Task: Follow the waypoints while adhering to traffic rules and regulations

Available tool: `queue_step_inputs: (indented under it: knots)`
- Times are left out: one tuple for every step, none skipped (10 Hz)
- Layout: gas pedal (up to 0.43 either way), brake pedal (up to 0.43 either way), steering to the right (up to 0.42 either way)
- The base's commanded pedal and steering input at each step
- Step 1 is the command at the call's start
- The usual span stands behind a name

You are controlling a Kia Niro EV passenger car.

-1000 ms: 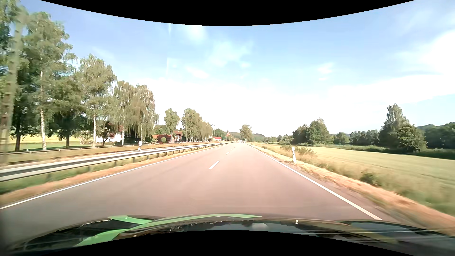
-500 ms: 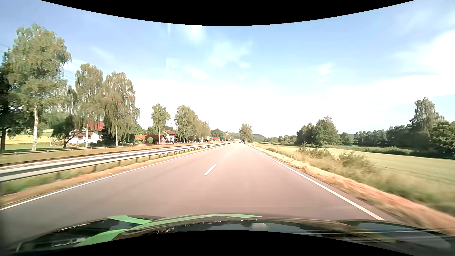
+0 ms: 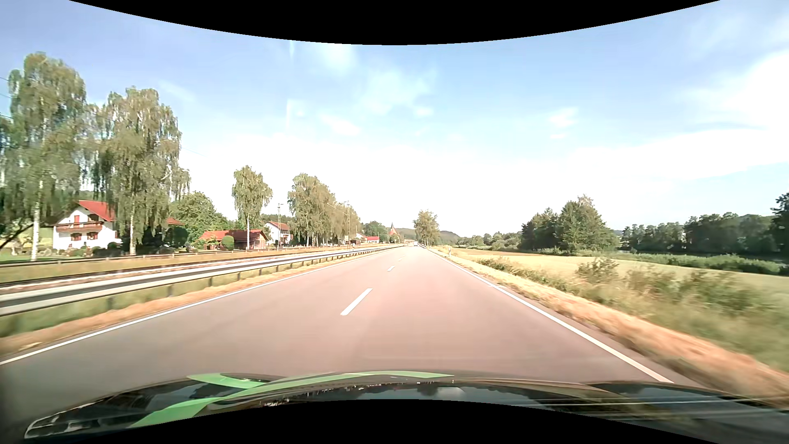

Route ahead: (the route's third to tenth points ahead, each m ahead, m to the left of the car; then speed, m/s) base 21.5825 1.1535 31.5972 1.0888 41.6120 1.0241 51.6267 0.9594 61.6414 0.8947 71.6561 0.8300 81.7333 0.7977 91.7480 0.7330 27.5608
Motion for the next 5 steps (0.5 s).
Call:
queue_step_inputs:
  knots:
    - [0.260,0.000,0.000]
    - [0.268,0.000,-0.001]
    - [0.280,0.000,-0.001]
    - [0.287,0.000,-0.001]
    - [0.287,0.000,-0.001]
